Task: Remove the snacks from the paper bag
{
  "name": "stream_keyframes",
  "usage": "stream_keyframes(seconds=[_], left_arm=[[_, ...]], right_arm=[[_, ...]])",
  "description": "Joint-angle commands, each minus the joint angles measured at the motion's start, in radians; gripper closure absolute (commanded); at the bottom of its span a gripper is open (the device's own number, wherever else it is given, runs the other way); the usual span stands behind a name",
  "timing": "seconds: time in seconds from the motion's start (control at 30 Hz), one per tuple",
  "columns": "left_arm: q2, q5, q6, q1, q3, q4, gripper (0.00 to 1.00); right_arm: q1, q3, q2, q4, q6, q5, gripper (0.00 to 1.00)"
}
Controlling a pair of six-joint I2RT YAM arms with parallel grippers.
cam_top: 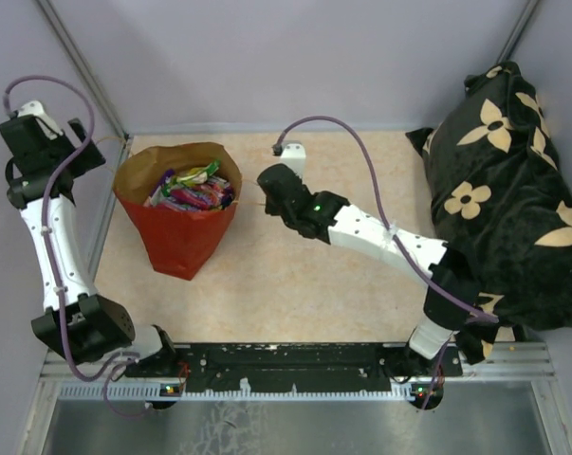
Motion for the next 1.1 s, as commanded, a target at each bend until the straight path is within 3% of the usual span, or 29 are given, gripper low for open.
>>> stream_keyframes(seconds=[0.0, 0.1, 0.37, 0.4, 0.47, 0.5, 0.53, 0.57, 0.73, 0.9, 1.07], left_arm=[[0.042, 0.201, -0.035, 0.095, -0.003, 0.017, 0.00], [0.077, 0.257, -0.039, 0.103, -0.016, 0.051, 0.00], [0.116, 0.578, -0.069, 0.104, -0.074, 0.222, 0.03], [0.131, 0.618, -0.068, 0.104, -0.064, 0.216, 0.13], [0.154, 0.715, -0.057, 0.103, -0.050, 0.206, 0.47], [0.157, 0.743, -0.056, 0.103, -0.040, 0.197, 0.74], [0.148, 0.754, -0.060, 0.103, -0.037, 0.189, 0.94], [0.130, 0.768, -0.064, 0.103, -0.044, 0.191, 1.00], [-0.047, 0.777, -0.099, 0.071, -0.134, 0.249, 1.00], [-0.194, 0.530, -0.057, -0.186, -0.208, 0.221, 1.00], [-0.276, 0.444, -0.070, -0.340, -0.304, 0.233, 1.00]], right_arm=[[-0.069, -0.060, -0.148, 0.111, 0.032, -0.055, 1.00], [-0.105, -0.116, -0.194, 0.138, 0.027, -0.077, 1.00], [-0.169, -0.200, -0.228, 0.184, 0.008, -0.146, 1.00], [-0.172, -0.207, -0.231, 0.190, 0.006, -0.153, 1.00], [-0.176, -0.222, -0.235, 0.208, 0.000, -0.164, 1.00], [-0.178, -0.231, -0.239, 0.218, -0.004, -0.172, 1.00], [-0.181, -0.243, -0.242, 0.231, -0.007, -0.183, 1.00], [-0.185, -0.257, -0.246, 0.245, -0.011, -0.201, 1.00], [-0.244, -0.337, -0.240, 0.350, -0.057, -0.382, 1.00], [-0.307, -0.396, -0.252, 0.354, -0.069, -0.443, 1.00], [-0.343, -0.583, -0.323, 0.391, -0.004, -0.458, 1.00]])
